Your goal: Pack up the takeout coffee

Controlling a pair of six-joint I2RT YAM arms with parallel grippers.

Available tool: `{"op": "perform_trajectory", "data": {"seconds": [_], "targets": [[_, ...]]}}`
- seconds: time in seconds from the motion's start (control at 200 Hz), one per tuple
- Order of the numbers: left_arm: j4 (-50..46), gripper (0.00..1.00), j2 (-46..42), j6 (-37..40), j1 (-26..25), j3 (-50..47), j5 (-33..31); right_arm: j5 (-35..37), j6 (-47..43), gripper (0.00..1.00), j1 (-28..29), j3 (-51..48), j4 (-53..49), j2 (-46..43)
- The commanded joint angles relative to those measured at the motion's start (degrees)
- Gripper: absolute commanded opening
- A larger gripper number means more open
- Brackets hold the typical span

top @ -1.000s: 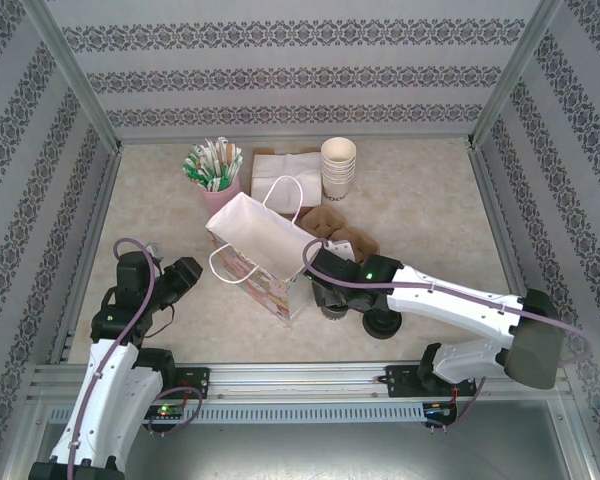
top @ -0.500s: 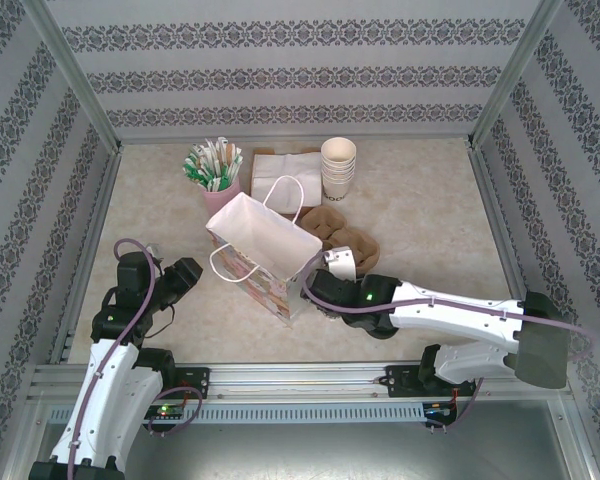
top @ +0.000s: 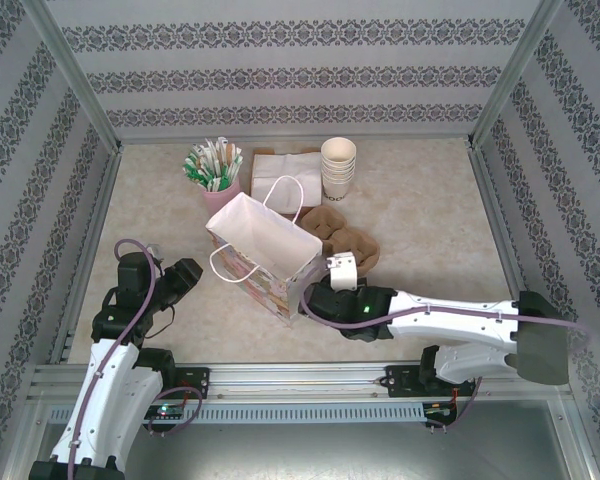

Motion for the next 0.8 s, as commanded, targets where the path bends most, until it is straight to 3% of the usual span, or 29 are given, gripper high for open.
{"op": "perform_trajectory", "data": {"seconds": [0.0,0.18,0.34,0.794], "targets": [[-1.6,0.53,-0.4,0.3,0.4,0.1,0.3,-18.6,3.9,0.67,-3.8,-5.8,-11.6,0.5],[-2.0,0.53,-0.6,0.1,0.5,0.5,0.6,-20.3,3.2,0.68,-7.8,0.0,-15.0,-3.9],[-2.0,0.53,-0.6,-0.1,0.4,0.5,0.6,-18.1,0.7,0.69,-8.3,5.7,-19.1,-2.5],[-1.8,0.53,-0.5,0.1,0.4,0.6,0.5,-20.5,-0.7,0.76,-8.4,9.6,-18.4,-1.7]]}}
